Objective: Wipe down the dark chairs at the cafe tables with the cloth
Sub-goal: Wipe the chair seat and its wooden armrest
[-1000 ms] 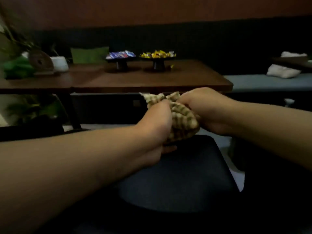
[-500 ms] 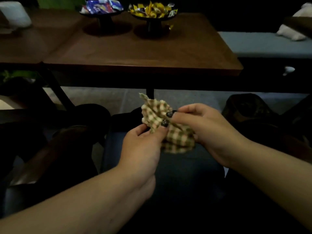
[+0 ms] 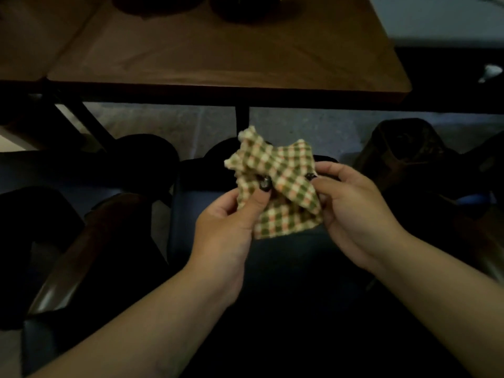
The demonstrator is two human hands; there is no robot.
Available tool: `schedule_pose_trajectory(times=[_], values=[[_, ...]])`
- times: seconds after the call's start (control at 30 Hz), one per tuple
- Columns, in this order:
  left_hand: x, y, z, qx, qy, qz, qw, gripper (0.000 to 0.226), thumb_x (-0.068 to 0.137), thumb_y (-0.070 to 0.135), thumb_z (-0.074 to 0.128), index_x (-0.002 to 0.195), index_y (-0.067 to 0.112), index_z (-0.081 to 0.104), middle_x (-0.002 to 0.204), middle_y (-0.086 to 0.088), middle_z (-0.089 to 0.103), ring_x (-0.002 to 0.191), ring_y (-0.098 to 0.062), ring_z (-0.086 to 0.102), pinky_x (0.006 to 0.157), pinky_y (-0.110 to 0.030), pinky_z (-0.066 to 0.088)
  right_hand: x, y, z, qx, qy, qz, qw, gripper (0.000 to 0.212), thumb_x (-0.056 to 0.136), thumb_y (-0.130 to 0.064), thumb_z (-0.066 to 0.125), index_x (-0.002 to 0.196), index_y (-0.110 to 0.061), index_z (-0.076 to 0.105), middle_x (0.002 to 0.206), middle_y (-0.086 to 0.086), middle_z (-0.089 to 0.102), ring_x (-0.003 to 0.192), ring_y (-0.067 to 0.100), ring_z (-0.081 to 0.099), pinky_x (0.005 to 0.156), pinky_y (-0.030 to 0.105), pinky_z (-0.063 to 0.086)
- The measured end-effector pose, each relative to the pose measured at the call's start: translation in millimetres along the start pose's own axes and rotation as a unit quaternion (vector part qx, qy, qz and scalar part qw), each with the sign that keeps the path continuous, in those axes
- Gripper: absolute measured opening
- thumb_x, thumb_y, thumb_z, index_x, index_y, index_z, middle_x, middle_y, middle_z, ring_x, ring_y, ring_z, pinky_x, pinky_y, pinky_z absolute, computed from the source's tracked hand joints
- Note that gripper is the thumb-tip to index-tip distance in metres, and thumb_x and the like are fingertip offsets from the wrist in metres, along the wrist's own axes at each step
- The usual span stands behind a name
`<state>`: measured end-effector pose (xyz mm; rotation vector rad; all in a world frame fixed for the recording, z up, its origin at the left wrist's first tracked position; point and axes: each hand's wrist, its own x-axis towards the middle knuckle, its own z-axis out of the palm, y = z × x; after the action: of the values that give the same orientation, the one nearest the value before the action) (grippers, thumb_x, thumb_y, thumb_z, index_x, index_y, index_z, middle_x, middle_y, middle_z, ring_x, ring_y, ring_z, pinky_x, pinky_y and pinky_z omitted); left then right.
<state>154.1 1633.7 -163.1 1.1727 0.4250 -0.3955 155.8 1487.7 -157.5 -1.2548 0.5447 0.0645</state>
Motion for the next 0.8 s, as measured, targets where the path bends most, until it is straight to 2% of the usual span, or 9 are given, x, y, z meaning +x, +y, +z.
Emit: schedule_pose_trajectory(times=[0.07,0.17,0.23,0.3,0.37,0.5,0.57,0.7,0.8], values=[[2.0,-2.4,-1.7,0.028,-0.001,0.004,1.000,0.027,0.073,0.029,0.074,0.097,0.016,0.075,0.093,-0.001,0.077,0.087,-0.014,0.073,0.072,-0.028,0.053,0.2,0.8,-1.4,0.009,-0.015,0.000,1.000,0.032,0.085,-0.017,0.067,0.115,-0.020,0.057,0.101,0.001,0.073,0.088,0.015,0.071,0.065,0.028,0.055],[4.0,-3.7,-3.7,0.043,0.001,0.025,0.999,0.008,0.082,0.022,0.071,0.087,0.019,0.078,0.090,0.001,0.077,0.085,-0.012,0.073,0.065,-0.020,0.054,-2.0,1.2,-3.1,-0.074,-0.068,-0.044,0.994,0.062,0.057,-0.043,0.081,0.114,-0.031,0.058,0.112,-0.005,0.068,0.096,0.010,0.068,0.074,0.027,0.055],[4.7,-4.3,-4.3,0.058,0.002,0.044,0.997,0.011,0.086,0.018,0.069,0.084,0.025,0.077,0.088,0.001,0.076,0.083,-0.011,0.073,0.063,-0.019,0.054,-4.6,1.9,-0.7,-0.169,-0.106,-0.096,0.975,0.057,0.052,-0.047,0.081,0.104,-0.031,0.063,0.115,-0.006,0.064,0.101,0.009,0.066,0.079,0.027,0.055],[5.5,-6.7,-4.6,0.070,0.008,0.053,0.996,0.016,0.089,0.015,0.067,0.083,0.026,0.076,0.087,0.000,0.076,0.084,-0.014,0.073,0.066,-0.023,0.056,-3.8,4.7,0.8,-0.254,-0.098,-0.144,0.951,0.037,0.058,-0.044,0.079,0.092,-0.034,0.066,0.121,-0.005,0.057,0.109,0.009,0.060,0.091,0.031,0.051],[6.8,-8.3,-4.2,0.077,0.024,0.052,0.995,0.012,0.091,0.016,0.066,0.084,0.021,0.074,0.087,-0.002,0.076,0.085,-0.018,0.073,0.070,-0.030,0.058,0.5,7.1,-0.9,-0.289,-0.080,-0.165,0.940,0.018,0.072,-0.027,0.073,0.084,-0.037,0.066,0.120,-0.011,0.054,0.110,0.001,0.055,0.095,0.027,0.047],[13.5,-8.5,-6.3,0.094,0.072,0.043,0.992,0.008,0.094,0.018,0.061,0.096,0.023,0.068,0.090,0.005,0.076,0.086,-0.014,0.073,0.084,-0.039,0.058,4.9,6.7,-8.5,-0.331,0.027,-0.232,0.914,0.026,0.089,-0.008,0.054,0.084,-0.031,0.066,0.110,-0.010,0.059,0.096,-0.011,0.052,0.078,0.006,0.040],[15.4,-9.5,-7.7,0.102,0.088,0.032,0.990,0.013,0.096,0.018,0.057,0.095,0.024,0.067,0.089,0.008,0.076,0.085,-0.012,0.072,0.085,-0.039,0.057,1.1,4.6,-7.9,-0.337,0.042,-0.293,0.894,0.030,0.089,-0.008,0.050,0.083,-0.034,0.063,0.102,-0.011,0.060,0.091,-0.007,0.054,0.076,0.007,0.039],[15.0,-6.7,-4.0,-0.015,0.056,-0.026,0.998,0.031,0.103,0.018,0.040,0.100,0.013,0.070,0.092,-0.004,0.076,0.082,-0.016,0.073,0.067,-0.027,0.059,-7.7,18.9,-0.3,-0.437,-0.097,-0.309,0.839,0.034,0.083,-0.006,0.053,0.111,-0.008,0.071,0.122,0.002,0.062,0.111,0.008,0.056,0.097,0.012,0.040],[15.5,-0.2,-6.1,-0.120,0.003,-0.096,0.988,0.045,0.103,0.042,0.032,0.116,0.013,0.065,0.109,-0.008,0.073,0.099,-0.020,0.071,0.077,-0.031,0.060,-13.1,25.2,-1.5,-0.485,-0.183,-0.252,0.817,0.051,0.078,-0.013,0.062,0.130,-0.011,0.059,0.138,0.004,0.052,0.125,0.015,0.050,0.106,0.021,0.037]])
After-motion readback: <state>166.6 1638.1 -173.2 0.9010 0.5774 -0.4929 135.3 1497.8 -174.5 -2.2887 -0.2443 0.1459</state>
